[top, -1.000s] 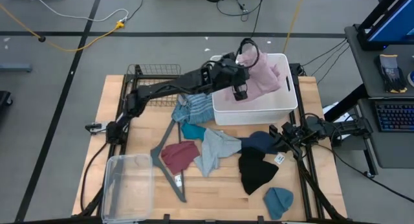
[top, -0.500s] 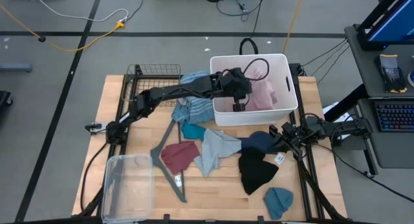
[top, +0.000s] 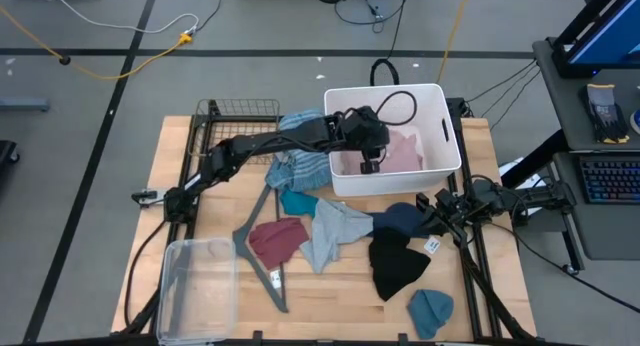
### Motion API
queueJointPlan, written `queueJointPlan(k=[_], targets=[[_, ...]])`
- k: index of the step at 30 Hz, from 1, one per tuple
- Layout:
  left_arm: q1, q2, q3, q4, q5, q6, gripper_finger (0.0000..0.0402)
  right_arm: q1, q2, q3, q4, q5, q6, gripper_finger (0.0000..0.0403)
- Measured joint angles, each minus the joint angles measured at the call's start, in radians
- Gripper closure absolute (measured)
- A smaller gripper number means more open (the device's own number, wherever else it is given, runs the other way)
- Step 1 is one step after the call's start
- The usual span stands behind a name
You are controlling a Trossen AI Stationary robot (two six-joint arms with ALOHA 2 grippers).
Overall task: Pick & Place Cloths
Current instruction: Put the pink boxers into the transparent bin
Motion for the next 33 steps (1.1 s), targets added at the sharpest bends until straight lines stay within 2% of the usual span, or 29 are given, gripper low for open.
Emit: queueJointPlan(k=[3, 7, 12, 15, 19, 24, 28, 33], targets=[[-0.011, -0.026, 0.03, -0.003, -0.04, 0.002, 0.0215, 0.0, 0.0, 0.0, 0.0, 0.0, 0.0, 0.0399], [-0.044, -0.121, 0.043, -0.007, -0.122, 0.002, 0.02, 0.0, 0.0, 0.0, 0.0, -0.001, 0.0, 0.0399], [-0.108, -0.25, 0.043, -0.135, -0.211, -0.025, 0.0201, 0.0, 0.0, 0.0, 0.0, -0.002, 0.0, 0.0399], [-0.155, -0.325, 0.043, -0.247, -0.297, -0.091, 0.021, 0.0, 0.0, 0.0, 0.0, -0.002, -0.001, 0.0399], [-0.219, -0.404, 0.043, -0.424, -0.383, -0.272, 0.0225, 0.0, 0.0, 0.0, 0.0, -0.003, 0.0, 0.0399], [-0.296, -0.465, 0.042, -0.634, -0.372, -0.576, 0.0248, 0.0, 0.003, 0.0, 0.0, -0.002, 0.0, 0.0399], [-0.366, -0.47, 0.042, -0.775, -0.354, -0.764, 0.0268, 0.0, 0.004, 0.0, 0.0, -0.002, 0.0, 0.0399], [-0.448, -0.454, 0.041, -0.879, -0.224, -0.887, 0.0297, 0.0, 0.005, 0.0, 0.0, -0.001, 0.0, 0.0399]])
